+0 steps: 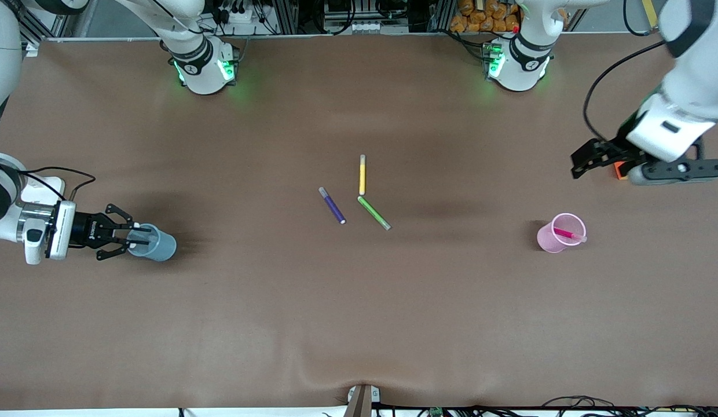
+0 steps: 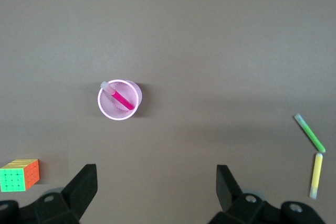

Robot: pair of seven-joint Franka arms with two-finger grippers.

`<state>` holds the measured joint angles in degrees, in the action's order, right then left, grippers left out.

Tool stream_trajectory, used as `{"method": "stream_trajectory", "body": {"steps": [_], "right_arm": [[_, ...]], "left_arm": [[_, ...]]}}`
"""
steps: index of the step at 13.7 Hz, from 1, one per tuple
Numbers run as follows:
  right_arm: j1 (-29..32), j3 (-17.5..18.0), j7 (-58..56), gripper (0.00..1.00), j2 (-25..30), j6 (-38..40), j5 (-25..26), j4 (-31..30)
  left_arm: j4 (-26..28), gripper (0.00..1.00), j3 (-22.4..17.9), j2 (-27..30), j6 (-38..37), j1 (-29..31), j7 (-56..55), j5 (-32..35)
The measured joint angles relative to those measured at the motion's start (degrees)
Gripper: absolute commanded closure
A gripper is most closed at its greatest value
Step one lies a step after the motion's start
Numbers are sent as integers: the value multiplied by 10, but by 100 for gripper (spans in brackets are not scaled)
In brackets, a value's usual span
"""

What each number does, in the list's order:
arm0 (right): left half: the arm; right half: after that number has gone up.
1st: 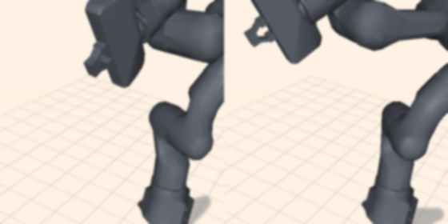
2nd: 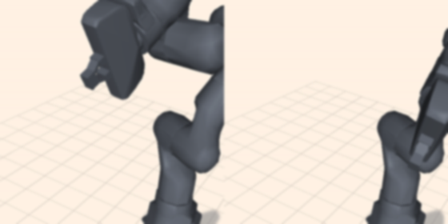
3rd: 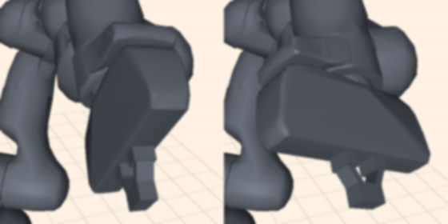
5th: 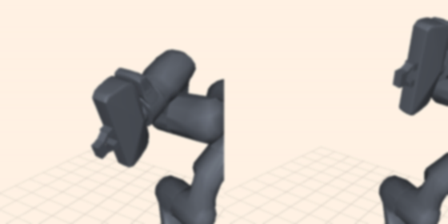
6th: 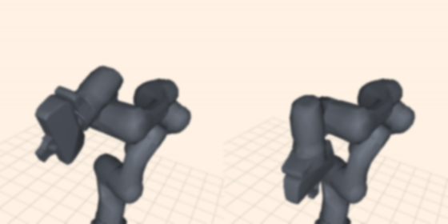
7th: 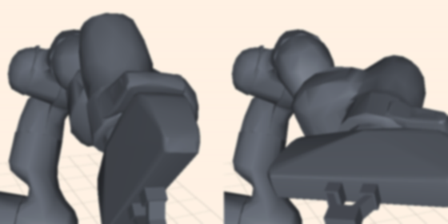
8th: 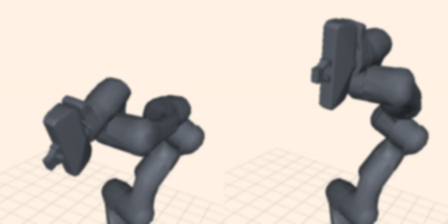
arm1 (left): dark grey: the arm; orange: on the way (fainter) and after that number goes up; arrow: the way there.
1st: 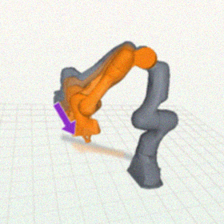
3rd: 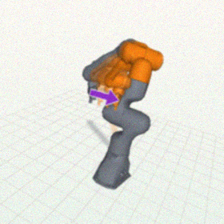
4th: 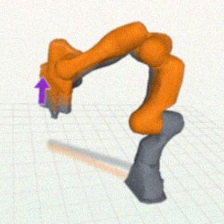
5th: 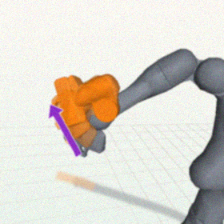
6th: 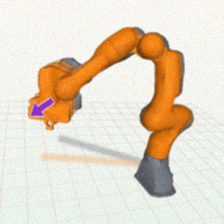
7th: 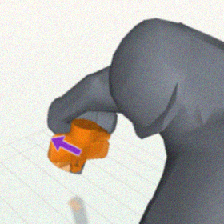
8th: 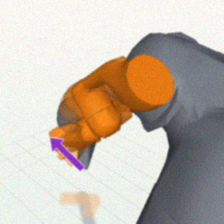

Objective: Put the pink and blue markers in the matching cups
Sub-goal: 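Drop the blue marker into the blue cup while the left gripper withdraws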

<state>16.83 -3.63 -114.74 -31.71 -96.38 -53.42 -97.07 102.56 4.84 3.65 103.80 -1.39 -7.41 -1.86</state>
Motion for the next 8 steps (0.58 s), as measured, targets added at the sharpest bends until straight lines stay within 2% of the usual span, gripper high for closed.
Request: {"method": "stream_trajectory", "body": {"steps": [4, 8], "right_arm": [[0, 1, 24, 0, 1, -10, 20, 8], [-5, 6, 113, 0, 20, -25, 76, 25]], "left_arm": [[-37, 0, -3, 0, -38, -3, 18, -3], [-87, 0, -5, 0, -84, -3, 48, -3]]}}
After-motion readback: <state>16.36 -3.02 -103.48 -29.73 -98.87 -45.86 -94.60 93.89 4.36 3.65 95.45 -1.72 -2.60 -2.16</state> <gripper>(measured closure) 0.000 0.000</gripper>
